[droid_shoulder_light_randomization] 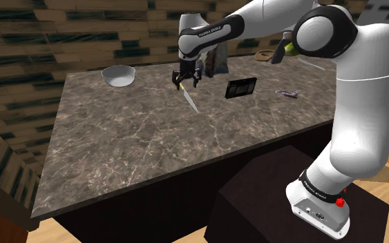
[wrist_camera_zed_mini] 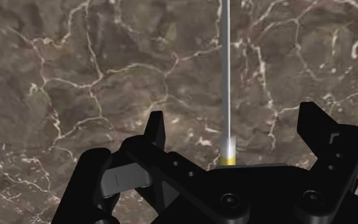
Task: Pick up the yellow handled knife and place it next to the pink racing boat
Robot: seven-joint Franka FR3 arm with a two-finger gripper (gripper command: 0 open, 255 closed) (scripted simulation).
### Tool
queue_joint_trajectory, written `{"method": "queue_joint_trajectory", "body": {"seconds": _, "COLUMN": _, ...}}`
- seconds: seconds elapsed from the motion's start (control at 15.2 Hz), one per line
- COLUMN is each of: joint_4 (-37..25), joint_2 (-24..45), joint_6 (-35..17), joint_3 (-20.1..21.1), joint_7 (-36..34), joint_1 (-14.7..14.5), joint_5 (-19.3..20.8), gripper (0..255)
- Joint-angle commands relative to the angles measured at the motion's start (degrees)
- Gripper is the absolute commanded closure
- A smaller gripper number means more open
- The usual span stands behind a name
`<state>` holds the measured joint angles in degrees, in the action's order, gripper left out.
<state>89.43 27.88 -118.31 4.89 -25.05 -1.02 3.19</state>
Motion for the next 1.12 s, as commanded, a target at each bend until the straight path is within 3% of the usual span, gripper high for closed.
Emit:
{"method": "queue_joint_trajectory", "body": {"seconds": 0.0, "joint_4": -0.4, "joint_2": 1.3, "joint_6": -0.8, "joint_3": 0.0, "joint_7": -0.1, "joint_1": -0.1, "joint_5": 0.1, "gripper": 0}}
{"method": "queue_joint_trajectory", "body": {"seconds": 0.33, "joint_4": 1.1, "joint_2": 3.2, "joint_6": -4.2, "joint_3": -0.2, "joint_7": -0.3, "joint_1": -0.1, "joint_5": 0.3, "gripper": 0}}
{"method": "queue_joint_trajectory", "body": {"seconds": 0.86, "joint_4": 1.1, "joint_2": 3.2, "joint_6": -4.2, "joint_3": -0.2, "joint_7": -0.3, "joint_1": -0.1, "joint_5": 0.3, "gripper": 0}}
{"method": "queue_joint_trajectory", "body": {"seconds": 0.92, "joint_4": 1.1, "joint_2": 3.2, "joint_6": -4.2, "joint_3": -0.2, "joint_7": -0.3, "joint_1": -0.1, "joint_5": 0.3, "gripper": 255}}
{"method": "queue_joint_trajectory", "body": {"seconds": 1.06, "joint_4": 1.1, "joint_2": 3.2, "joint_6": -4.2, "joint_3": -0.2, "joint_7": -0.3, "joint_1": -0.1, "joint_5": 0.3, "gripper": 255}}
